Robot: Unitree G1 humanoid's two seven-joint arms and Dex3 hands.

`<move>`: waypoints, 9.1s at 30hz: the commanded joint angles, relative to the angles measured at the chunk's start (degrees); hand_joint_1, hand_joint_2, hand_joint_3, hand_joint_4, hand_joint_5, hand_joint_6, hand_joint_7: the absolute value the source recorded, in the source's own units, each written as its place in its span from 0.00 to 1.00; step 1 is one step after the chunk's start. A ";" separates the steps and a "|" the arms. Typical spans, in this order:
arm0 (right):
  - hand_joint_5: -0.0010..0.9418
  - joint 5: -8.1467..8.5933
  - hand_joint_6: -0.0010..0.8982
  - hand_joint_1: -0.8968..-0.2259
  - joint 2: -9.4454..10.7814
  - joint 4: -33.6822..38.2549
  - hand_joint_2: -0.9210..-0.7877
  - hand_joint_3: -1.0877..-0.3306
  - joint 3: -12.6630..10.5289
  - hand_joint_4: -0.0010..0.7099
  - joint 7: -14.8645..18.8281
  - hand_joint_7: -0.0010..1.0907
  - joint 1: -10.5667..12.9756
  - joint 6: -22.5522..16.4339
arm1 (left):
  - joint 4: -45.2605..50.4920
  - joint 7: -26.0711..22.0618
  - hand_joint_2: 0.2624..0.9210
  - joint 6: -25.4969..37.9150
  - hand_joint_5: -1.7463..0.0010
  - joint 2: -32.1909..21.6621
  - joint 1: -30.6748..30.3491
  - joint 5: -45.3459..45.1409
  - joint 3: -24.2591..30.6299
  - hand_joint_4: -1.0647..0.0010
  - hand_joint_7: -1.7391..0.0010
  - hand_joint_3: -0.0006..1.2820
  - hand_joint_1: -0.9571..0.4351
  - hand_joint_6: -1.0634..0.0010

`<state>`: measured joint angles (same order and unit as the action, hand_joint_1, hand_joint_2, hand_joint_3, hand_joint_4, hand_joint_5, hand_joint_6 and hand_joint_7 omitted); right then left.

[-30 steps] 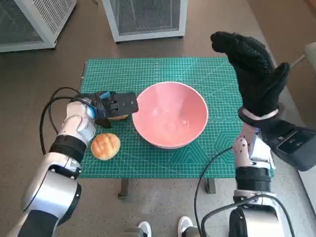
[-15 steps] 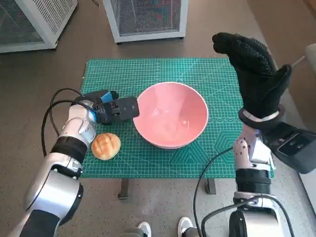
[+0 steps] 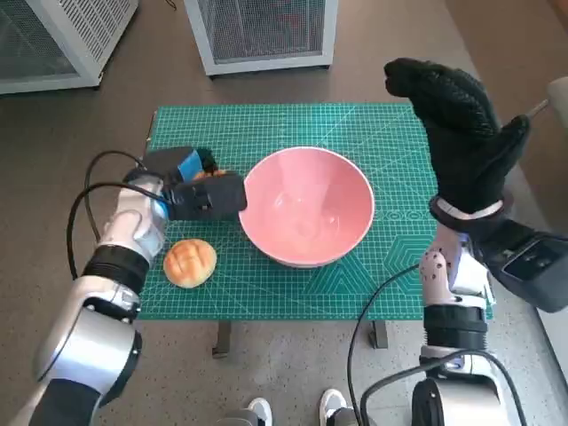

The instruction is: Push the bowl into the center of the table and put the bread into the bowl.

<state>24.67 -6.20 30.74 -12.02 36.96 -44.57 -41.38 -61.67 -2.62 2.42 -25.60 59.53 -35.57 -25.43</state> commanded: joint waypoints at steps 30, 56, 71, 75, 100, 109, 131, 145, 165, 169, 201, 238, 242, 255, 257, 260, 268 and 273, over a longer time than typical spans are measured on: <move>0.01 2.24 0.03 0.48 0.22 0.06 0.00 0.59 0.24 0.36 2.45 0.56 1.31 3.01 | 62.30 -7.08 0.97 -1.27 0.43 -1.77 -20.50 -0.80 6.60 0.22 0.36 0.01 0.69 0.35; 0.00 2.05 0.03 0.42 -0.30 -3.10 0.00 0.62 -0.07 0.36 1.89 0.56 3.18 5.10 | 52.88 -17.30 0.89 -4.55 0.98 0.57 -20.34 -3.01 1.41 0.90 0.94 0.02 0.47 0.81; 0.00 1.23 0.03 0.42 -0.04 -3.48 0.00 0.62 0.25 0.36 0.95 0.56 3.20 5.10 | 59.17 -21.41 0.89 -2.32 1.00 -0.44 -23.09 0.23 5.54 1.00 0.98 0.01 0.39 0.85; 0.00 1.05 0.03 0.42 0.14 -3.78 0.00 0.62 0.50 0.36 0.70 0.56 3.22 5.05 | 68.99 -24.43 0.86 0.56 1.00 -3.73 -26.33 3.95 12.24 1.00 0.98 0.00 0.40 0.85; 0.00 2.29 0.03 0.43 -0.29 -2.34 0.00 0.63 0.15 0.36 2.00 0.55 2.87 4.86 | 96.75 -40.86 0.66 21.50 0.99 -16.05 -38.91 6.72 26.76 0.96 0.98 0.00 0.75 0.82; 0.00 2.68 0.03 0.43 -0.05 -2.12 0.00 0.64 -0.02 0.36 2.46 0.54 2.85 5.29 | 98.74 -41.09 0.66 25.01 1.00 -16.72 -42.88 6.15 26.09 0.95 0.99 0.00 0.79 0.81; 0.00 3.20 0.03 0.44 -0.61 -2.14 0.00 0.64 -0.61 0.36 3.33 0.54 2.88 6.10 | 87.77 -35.05 0.68 22.56 0.99 -14.89 -45.45 1.71 17.42 0.83 0.99 0.00 0.70 0.75; 0.00 2.49 0.03 0.43 -0.85 -2.71 0.00 0.64 -0.53 0.36 3.16 0.53 3.23 6.03 | 74.67 -32.20 0.70 24.62 0.99 -11.42 -40.74 -5.77 10.03 0.74 0.98 0.01 0.71 0.66; 0.00 1.63 0.03 0.43 -0.99 -2.96 0.00 0.64 -0.49 0.35 2.49 0.53 3.21 5.83 | 64.01 -30.38 0.82 28.00 0.71 -7.88 -36.86 -12.10 5.55 0.44 0.92 0.04 0.79 0.43; 0.00 1.56 0.03 0.43 -0.96 -3.12 0.00 0.64 -0.45 0.35 2.40 0.53 3.30 5.82 | 62.61 -29.30 0.93 27.02 0.40 -8.09 -36.60 -12.32 5.45 0.34 0.69 0.05 0.93 0.45; 0.00 1.88 0.03 0.43 -0.84 -1.88 0.00 0.64 -0.65 0.35 2.78 0.55 2.82 5.34 | 78.64 -27.05 0.92 18.33 0.44 -10.85 -35.43 -2.82 19.17 0.24 0.34 0.06 0.69 0.33; 0.00 2.99 0.03 0.43 -0.47 -2.05 0.00 0.67 -0.93 0.35 3.38 0.54 3.38 6.08 | 54.85 -15.33 0.94 0.43 0.39 2.13 -12.04 -5.32 5.64 0.21 0.40 0.04 0.69 0.35; 0.00 2.50 0.03 0.45 -0.46 -2.51 0.00 0.68 -0.91 0.34 2.96 0.54 3.74 5.78 | 50.22 -15.20 0.97 -1.40 0.36 3.17 -10.59 -4.37 5.06 0.26 0.37 0.04 0.69 0.39; 0.00 1.01 0.04 0.45 -0.91 -2.93 0.00 0.66 -1.20 0.34 1.57 0.53 4.44 4.95 | 48.12 -20.02 0.95 -1.00 0.94 3.68 -11.80 0.24 5.78 0.68 0.86 0.04 0.45 0.66; 0.00 0.73 0.04 0.45 -0.83 -2.94 0.00 0.65 -1.07 0.34 1.25 0.53 4.47 4.77 | 48.20 -20.29 0.96 -1.38 0.98 3.44 -12.15 1.14 6.12 0.71 0.89 0.03 0.41 0.65; 0.00 0.47 0.03 0.45 -0.65 -3.07 0.00 0.65 -0.82 0.34 0.80 0.53 4.52 4.67 | 48.08 -20.31 0.97 -2.42 0.99 3.26 -12.82 3.50 7.19 0.73 0.91 0.02 0.39 0.65; 0.00 -0.09 0.03 0.44 -0.33 -3.13 0.00 0.65 -0.27 0.34 -0.11 0.53 4.25 4.59 | 46.33 -21.05 0.98 -6.64 1.00 4.07 -14.17 15.39 13.60 0.81 0.95 0.01 0.41 0.70; 0.00 -0.26 0.03 0.44 -0.29 -2.88 0.00 0.65 -0.08 0.34 -0.24 0.53 3.94 4.59 | 44.51 -22.42 0.99 -9.85 1.00 5.14 -14.71 24.83 18.44 0.83 0.96 0.01 0.42 0.72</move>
<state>24.91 -6.62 27.60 -12.40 37.15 -41.57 -36.87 -16.07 -24.24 -5.37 -21.29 45.46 -15.26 -9.92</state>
